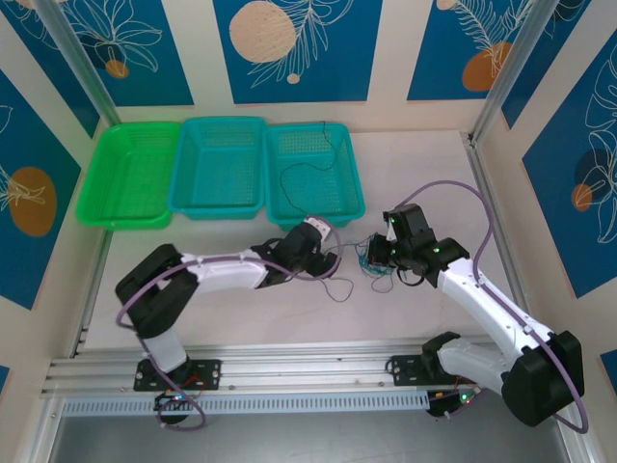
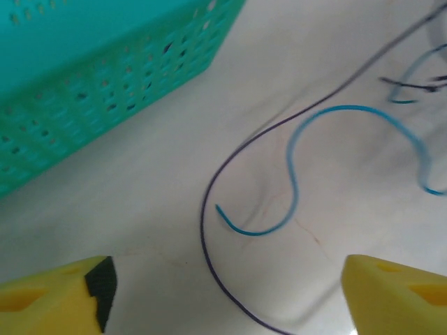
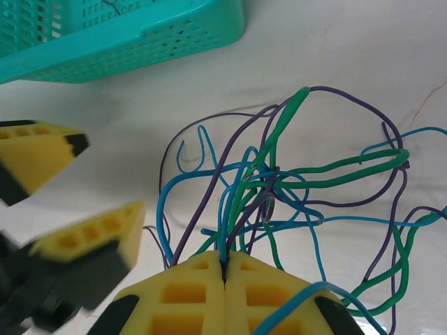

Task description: Untangle the cables

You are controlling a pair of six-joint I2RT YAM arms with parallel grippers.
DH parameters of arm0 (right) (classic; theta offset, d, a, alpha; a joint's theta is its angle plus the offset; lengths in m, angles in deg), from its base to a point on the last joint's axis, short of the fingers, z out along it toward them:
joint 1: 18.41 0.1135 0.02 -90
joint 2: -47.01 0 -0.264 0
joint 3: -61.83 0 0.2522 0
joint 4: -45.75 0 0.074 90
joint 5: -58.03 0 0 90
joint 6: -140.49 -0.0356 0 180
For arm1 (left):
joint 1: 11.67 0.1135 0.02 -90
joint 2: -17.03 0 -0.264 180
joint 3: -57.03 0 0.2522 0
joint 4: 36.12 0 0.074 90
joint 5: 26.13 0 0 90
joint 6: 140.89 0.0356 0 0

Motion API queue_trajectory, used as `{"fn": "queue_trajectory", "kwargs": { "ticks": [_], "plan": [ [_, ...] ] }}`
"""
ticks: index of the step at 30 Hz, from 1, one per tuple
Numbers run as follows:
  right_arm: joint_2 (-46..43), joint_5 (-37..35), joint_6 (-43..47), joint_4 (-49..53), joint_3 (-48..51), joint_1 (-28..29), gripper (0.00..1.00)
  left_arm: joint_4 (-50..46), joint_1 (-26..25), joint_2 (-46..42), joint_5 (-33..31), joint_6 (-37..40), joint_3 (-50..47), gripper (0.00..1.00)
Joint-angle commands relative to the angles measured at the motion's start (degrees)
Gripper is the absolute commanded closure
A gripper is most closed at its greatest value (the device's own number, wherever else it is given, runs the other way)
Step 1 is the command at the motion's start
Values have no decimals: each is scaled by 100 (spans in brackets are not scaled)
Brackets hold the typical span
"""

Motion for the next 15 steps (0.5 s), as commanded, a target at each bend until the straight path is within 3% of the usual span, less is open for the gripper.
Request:
{"fn": "queue_trajectory", "kwargs": {
  "ticks": [1,6,9,12,15],
  "plan": [
    [-145,169,-94,175,-121,42,100,-548,41,399,-190,-724,380,24],
    [-243,146,-146,203,-90,55,100,-1062,36,765,-167,-800,709,40],
    [-251,102,-155,213,-94,50,100,-1679,27,962,-41,-640,1103,44],
    [-259,18,-181,238,-93,43,100,-1659,-58,757,39,-469,983,45],
    [-249,-41,-209,263,-94,29,100,-1188,-81,288,312,-325,486,39]
  ]
}}
